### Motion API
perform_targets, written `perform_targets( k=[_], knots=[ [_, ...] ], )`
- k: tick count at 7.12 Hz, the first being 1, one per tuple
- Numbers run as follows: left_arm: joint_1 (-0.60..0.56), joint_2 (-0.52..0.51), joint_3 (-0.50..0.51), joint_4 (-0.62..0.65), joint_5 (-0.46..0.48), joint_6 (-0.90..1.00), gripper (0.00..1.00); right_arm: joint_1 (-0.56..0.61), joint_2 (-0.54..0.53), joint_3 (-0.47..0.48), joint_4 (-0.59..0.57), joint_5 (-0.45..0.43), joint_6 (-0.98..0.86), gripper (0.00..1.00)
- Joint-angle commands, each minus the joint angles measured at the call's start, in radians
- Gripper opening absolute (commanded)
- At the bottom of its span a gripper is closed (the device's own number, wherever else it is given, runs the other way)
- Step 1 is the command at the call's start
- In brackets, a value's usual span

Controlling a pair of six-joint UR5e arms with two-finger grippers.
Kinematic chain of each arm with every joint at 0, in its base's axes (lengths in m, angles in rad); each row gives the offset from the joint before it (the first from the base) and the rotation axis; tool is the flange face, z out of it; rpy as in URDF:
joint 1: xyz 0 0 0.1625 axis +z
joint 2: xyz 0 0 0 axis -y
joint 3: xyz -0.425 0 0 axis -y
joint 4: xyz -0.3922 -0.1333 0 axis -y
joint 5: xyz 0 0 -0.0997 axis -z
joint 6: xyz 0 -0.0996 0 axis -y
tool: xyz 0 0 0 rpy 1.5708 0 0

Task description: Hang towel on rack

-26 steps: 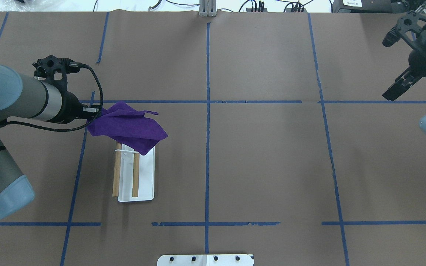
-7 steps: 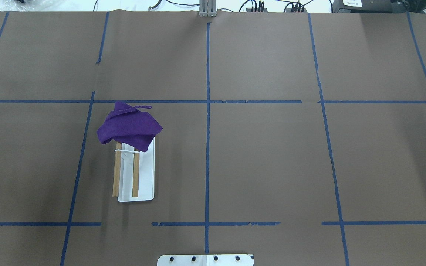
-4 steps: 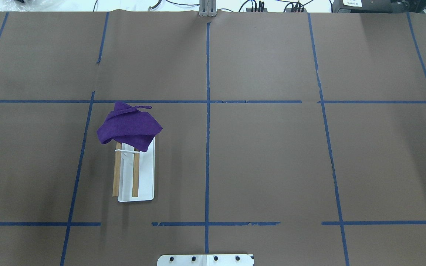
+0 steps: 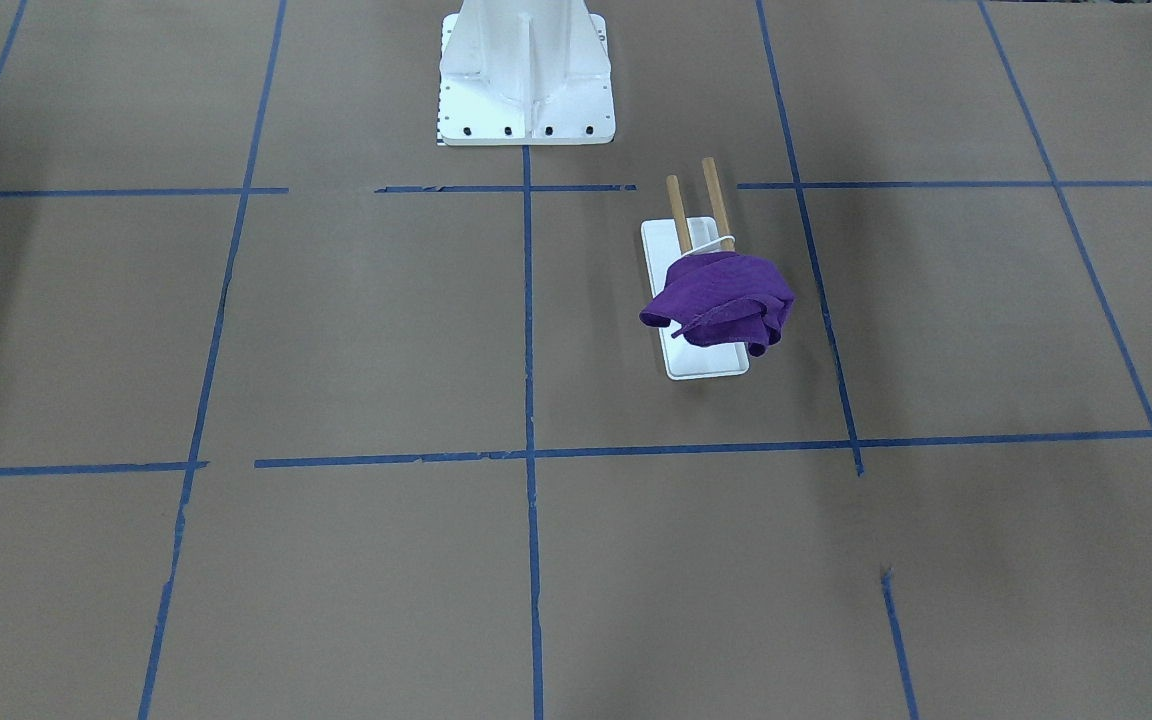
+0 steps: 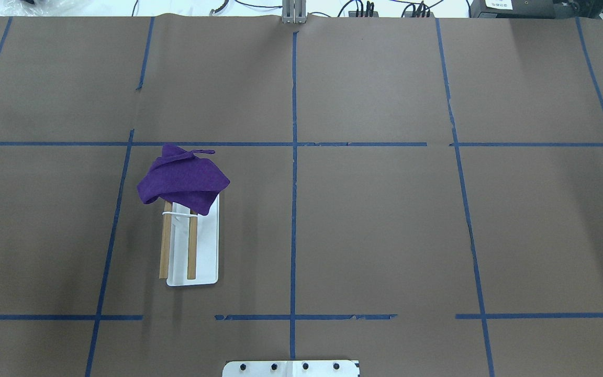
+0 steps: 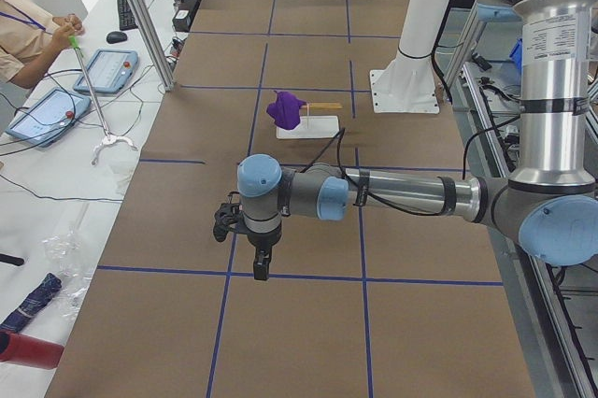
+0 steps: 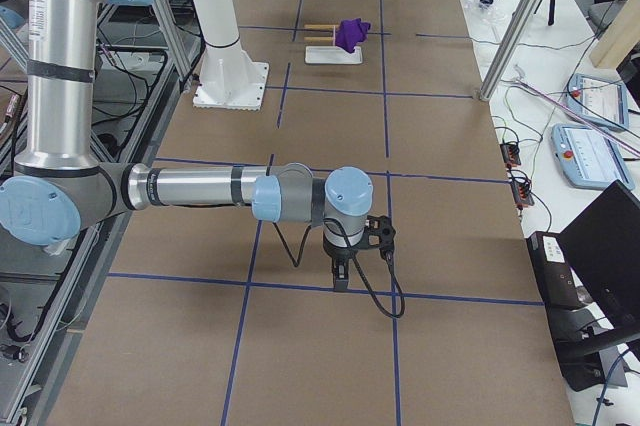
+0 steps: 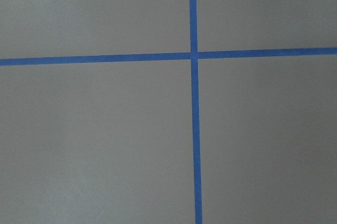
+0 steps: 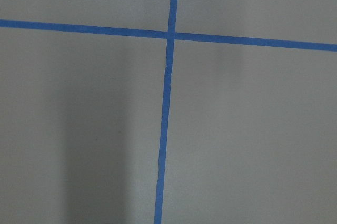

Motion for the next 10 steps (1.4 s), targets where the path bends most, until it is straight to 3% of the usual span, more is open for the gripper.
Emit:
perform_targets(
  k=[1, 8, 10],
  knots=[
    [-0.001, 0.007, -0.006, -0.004, -0.011, 0.050, 1.00, 0.000, -0.001, -0.001, 0.002, 0.000, 0.000, 1.00],
    [-0.001, 0.017, 0.007, -0.016, -0.048, 0.058, 1.00, -0.002, 0.001, -0.001, 0.002, 0.000, 0.002, 1.00],
    [-0.001, 0.019, 0.012, -0.016, -0.161, 0.055, 1.00, -0.002, 0.001, -0.001, 0.002, 0.000, 0.002, 1.00]
  ],
)
